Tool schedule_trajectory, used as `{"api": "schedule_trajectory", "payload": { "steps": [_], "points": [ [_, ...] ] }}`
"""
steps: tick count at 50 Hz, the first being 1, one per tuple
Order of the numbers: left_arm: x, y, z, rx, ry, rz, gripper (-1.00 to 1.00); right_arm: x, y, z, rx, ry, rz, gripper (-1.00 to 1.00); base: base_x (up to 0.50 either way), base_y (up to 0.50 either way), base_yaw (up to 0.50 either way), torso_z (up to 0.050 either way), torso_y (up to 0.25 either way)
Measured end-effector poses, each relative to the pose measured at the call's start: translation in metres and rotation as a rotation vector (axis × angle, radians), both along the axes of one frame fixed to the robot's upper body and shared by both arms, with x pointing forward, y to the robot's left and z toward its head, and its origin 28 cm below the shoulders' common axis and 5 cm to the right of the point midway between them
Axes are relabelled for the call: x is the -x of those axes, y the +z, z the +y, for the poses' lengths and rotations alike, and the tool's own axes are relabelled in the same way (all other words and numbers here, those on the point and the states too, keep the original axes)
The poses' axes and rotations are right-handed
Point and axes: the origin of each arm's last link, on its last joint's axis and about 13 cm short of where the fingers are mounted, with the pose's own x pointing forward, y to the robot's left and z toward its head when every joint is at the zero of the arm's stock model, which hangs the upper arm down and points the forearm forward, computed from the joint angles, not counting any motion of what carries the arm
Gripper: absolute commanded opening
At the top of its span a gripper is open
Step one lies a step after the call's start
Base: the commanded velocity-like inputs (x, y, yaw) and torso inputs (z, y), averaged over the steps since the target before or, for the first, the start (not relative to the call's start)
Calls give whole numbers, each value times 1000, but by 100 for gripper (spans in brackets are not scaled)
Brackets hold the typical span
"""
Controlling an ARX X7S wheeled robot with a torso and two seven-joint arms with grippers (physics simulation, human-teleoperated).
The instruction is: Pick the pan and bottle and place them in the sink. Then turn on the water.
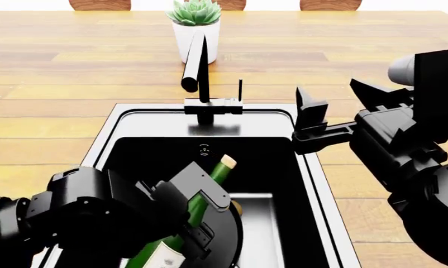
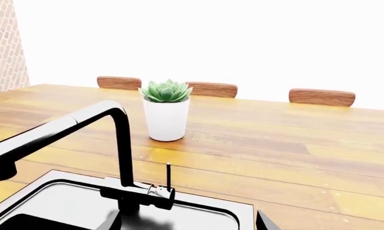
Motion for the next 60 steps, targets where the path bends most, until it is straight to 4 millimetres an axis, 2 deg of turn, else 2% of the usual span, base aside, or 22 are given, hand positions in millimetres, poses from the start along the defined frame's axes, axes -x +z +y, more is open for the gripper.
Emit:
{"api": "schedule_trajectory", "payload": {
  "steps": [47,48,60],
  "points": [
    [-12,-21,-10,-5,-5,-33,-100,-3,-5,0,-11,-6,9,100,0,0,1,0,0],
    [-12,-21,-10,-5,-5,-33,100,-3,-5,0,-11,-6,9,100,0,0,0,0,0],
    [-13,-27,-8,-21,2,-25,100,-4,-5,0,-14,-4,10,100,0,0,0,0,0]
  ]
}}
